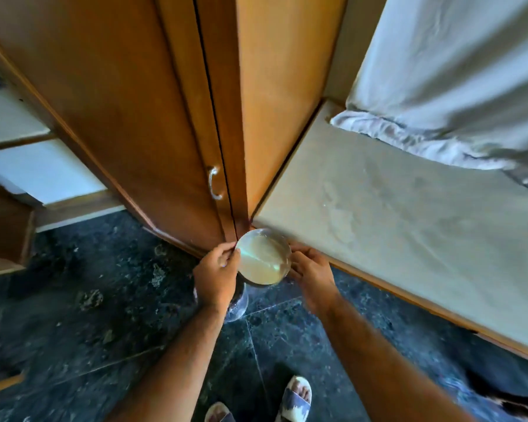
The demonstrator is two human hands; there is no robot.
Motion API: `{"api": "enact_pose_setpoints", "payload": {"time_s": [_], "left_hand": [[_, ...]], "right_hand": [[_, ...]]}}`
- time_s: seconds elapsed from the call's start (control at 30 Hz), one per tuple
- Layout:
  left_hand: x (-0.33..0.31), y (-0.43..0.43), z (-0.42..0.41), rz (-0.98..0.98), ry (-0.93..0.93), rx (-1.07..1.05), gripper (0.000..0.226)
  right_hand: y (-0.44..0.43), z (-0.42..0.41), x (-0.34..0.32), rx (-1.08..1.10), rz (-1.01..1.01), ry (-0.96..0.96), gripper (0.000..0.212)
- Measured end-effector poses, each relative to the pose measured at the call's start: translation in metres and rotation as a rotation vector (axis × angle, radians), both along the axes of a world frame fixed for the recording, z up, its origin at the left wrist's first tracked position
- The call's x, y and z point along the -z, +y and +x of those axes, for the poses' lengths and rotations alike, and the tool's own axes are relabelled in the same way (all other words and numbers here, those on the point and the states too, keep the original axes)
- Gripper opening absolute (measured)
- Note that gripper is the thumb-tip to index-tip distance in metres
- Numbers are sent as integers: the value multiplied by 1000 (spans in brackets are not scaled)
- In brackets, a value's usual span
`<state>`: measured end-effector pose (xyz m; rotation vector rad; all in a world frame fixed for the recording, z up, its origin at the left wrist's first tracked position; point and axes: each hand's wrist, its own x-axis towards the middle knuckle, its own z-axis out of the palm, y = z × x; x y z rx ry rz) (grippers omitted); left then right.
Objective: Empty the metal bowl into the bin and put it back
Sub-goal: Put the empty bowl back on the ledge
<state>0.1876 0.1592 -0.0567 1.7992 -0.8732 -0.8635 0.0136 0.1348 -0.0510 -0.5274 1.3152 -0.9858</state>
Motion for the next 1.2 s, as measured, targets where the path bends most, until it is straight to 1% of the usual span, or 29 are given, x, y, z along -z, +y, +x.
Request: {"api": "enact_pose_setpoints", "payload": {"time_s": [0.07, 0.13, 0.23, 0.3, 0.47, 0.53, 0.67, 0.83, 0.97, 1.1, 1.2], "left_hand": [[-26, -11, -25, -30, -81, 45, 18], [-46, -26, -48, -44, -84, 104, 16], [-71, -54, -81, -65, -94, 176, 18], [-89, -75, -104, -80, -114, 218, 20], [-107, -125, -148, -112, -177, 292, 25], [-109, -143, -166, -107, -178, 298, 25], [-103, -172, -196, -83, -196, 307, 22], [-75, -198, -224, -9, -237, 357, 17], [-51, -213, -230, 73, -239, 369, 21], [-35, -214, -230, 117, -199, 361, 22], [-35, -214, -229, 150, -178, 369, 20]], "right_hand": [[-6, -25, -21, 49, -23, 14, 12], [-13, -51, -43, 84, -63, 44, 18], [-28, -88, -74, 111, -137, 83, 16], [-44, -112, -92, 137, -159, 113, 19], [-84, -160, -114, 136, -152, 341, 22], [-97, -174, -119, 133, -162, 380, 20], [-121, -197, -116, 119, -138, 428, 18], [-144, -221, -89, 75, -97, 431, 32], [-157, -229, -67, 78, -71, 366, 24], [-161, -229, -53, 58, -55, 372, 23], [-160, -231, -55, 14, -62, 378, 24]]}}
